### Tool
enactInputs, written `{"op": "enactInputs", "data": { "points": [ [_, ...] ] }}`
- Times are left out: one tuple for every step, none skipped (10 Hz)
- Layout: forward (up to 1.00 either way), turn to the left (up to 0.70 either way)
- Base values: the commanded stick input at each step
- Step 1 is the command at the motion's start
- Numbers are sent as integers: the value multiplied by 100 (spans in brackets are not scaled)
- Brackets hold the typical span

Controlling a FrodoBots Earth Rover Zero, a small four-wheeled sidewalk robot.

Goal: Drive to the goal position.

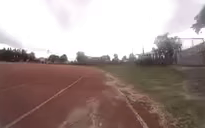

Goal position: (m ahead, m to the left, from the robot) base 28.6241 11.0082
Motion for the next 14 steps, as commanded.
{"op": "enactInputs", "data": {
  "points": [
    [70,0],
    [70,0],
    [70,0],
    [70,0],
    [70,0],
    [70,0],
    [70,0],
    [70,0],
    [70,0],
    [70,0],
    [70,0],
    [70,0],
    [70,0],
    [70,0]
  ]
}}
